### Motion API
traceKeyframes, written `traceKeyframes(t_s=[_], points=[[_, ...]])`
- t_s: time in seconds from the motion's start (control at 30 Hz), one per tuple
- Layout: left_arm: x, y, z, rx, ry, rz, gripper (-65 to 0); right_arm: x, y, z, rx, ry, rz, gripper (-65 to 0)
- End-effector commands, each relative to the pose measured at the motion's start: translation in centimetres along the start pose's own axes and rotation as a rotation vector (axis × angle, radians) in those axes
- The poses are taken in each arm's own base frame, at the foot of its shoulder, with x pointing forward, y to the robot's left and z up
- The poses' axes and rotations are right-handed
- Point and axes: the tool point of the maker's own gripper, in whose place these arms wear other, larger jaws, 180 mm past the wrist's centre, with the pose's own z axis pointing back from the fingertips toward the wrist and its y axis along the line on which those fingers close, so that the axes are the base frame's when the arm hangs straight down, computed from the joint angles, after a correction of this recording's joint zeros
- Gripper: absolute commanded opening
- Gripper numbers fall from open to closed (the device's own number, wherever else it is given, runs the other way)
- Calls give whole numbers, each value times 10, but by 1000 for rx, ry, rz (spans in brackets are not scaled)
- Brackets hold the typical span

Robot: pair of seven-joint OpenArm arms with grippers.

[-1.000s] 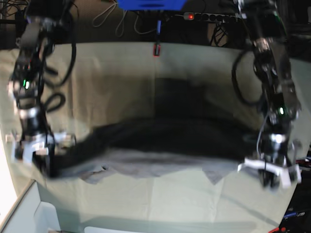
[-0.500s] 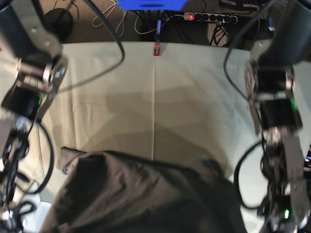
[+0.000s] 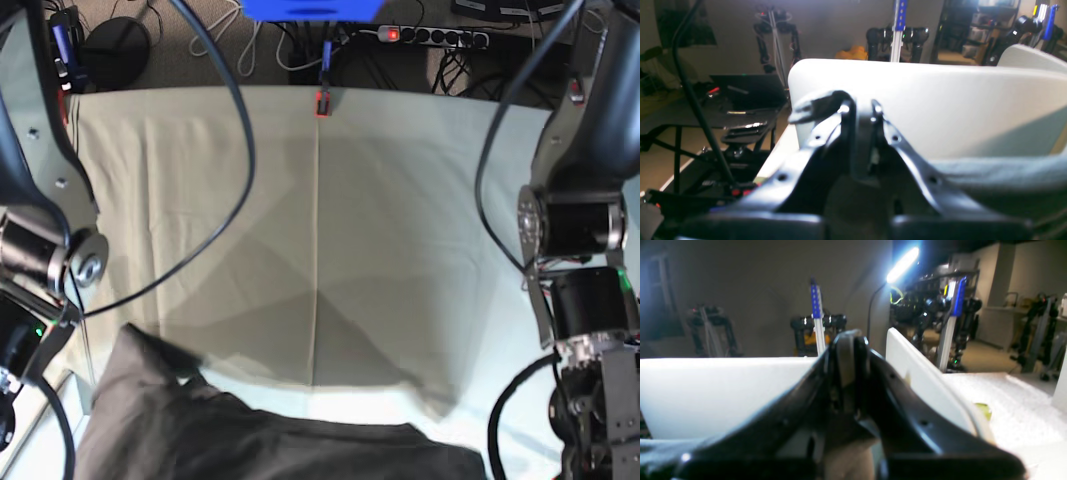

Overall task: Layout the t-shirt on the table in an organized manner, then fold the t-shirt properly
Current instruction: 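Lift the shirt with both grippers and swing it over the table, then lay the shirt down flat, pulling both grippers apart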

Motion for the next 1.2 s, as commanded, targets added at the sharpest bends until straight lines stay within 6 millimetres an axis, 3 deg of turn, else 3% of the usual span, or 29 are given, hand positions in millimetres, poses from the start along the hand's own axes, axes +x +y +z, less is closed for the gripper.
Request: traceKeyframes(t_s=[0.0, 0.1, 0.27, 0.47, 0.57, 0.73, 0.93, 1.17], points=[[18, 1, 1, 4, -54, -4, -649, 26, -6, 2, -12, -73, 8, -650], [-6, 1, 10, 2, -18, -5, -649, 0, -12, 26, -26, -35, 38, -650], [-61, 18, 40, 39, 68, 9, -649, -81, 0, 88, -6, 116, 79, -650], [-152, 35, 96, 82, 248, 22, -649, -176, 0, 188, -10, 357, 22, -650], [-200, 40, 134, 100, 360, 26, -649, -210, -1, 238, -8, 472, -18, -650], [-264, 27, 201, 97, 527, 57, -649, -234, -15, 308, -40, 543, -40, -650], [-289, 24, 268, 137, 627, 100, -649, -246, -16, 390, -54, 633, -29, -650], [-310, 33, 310, 183, 718, 109, -649, -246, 13, 448, 27, 671, -110, -650]])
